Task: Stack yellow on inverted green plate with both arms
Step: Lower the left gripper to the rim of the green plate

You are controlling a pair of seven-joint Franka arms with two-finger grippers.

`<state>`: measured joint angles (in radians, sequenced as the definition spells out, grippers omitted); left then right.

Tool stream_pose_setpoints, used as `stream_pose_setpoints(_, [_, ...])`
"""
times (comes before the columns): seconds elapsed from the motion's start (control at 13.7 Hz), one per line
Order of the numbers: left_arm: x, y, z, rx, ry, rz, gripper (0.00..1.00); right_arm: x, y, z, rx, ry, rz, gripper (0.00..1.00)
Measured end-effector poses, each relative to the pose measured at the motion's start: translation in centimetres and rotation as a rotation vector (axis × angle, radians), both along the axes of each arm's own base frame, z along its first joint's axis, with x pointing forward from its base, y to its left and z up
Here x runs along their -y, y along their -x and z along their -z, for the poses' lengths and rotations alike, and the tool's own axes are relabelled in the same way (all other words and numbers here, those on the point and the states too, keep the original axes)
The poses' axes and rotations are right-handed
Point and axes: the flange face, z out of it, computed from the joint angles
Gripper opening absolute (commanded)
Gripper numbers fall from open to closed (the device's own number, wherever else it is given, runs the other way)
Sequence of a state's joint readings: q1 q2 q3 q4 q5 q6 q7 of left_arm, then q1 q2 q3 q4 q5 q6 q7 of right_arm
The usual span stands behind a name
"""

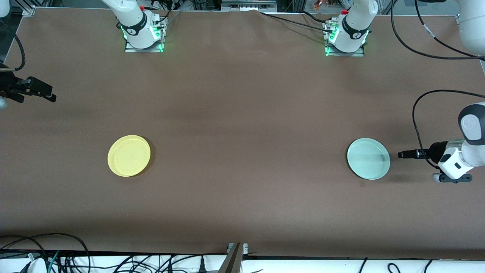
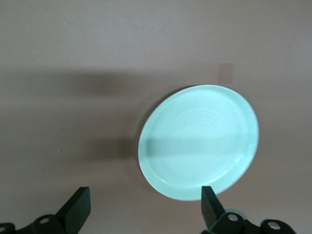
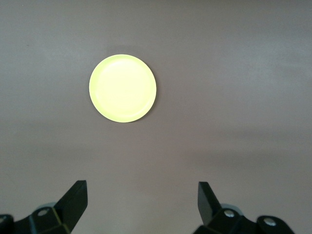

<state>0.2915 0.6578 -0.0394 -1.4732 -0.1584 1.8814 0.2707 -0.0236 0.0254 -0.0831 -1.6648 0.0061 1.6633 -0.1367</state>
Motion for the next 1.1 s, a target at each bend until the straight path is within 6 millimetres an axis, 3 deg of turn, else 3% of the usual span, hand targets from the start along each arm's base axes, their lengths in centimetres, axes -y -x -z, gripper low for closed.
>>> stream_pose_setpoints(0.15, [-1.6, 0.4, 2.5, 0.007, 0.052, -0.008, 1.00, 0.0, 0.0, 0.0, 0.000, 0.000, 0.000, 1.00])
stream_pose_setpoints(0.29, [-2.4, 0.5, 3.8, 0.026, 0.056, -0.016, 1.00, 0.0, 0.0, 0.0, 0.000, 0.000, 0.000, 1.00])
stream_pose_setpoints(0.59, [-2.8, 1.4, 6.4, 0.062, 0.072, -0.045, 1.00, -0.2, 0.0, 0.0, 0.000, 0.000, -0.004, 1.00])
stream_pose_setpoints(1.1, [-1.1, 0.6, 6.9, 0.142, 0.076, -0.056, 1.00, -0.3, 0.0, 0.0, 0.000, -0.001, -0.006, 1.00])
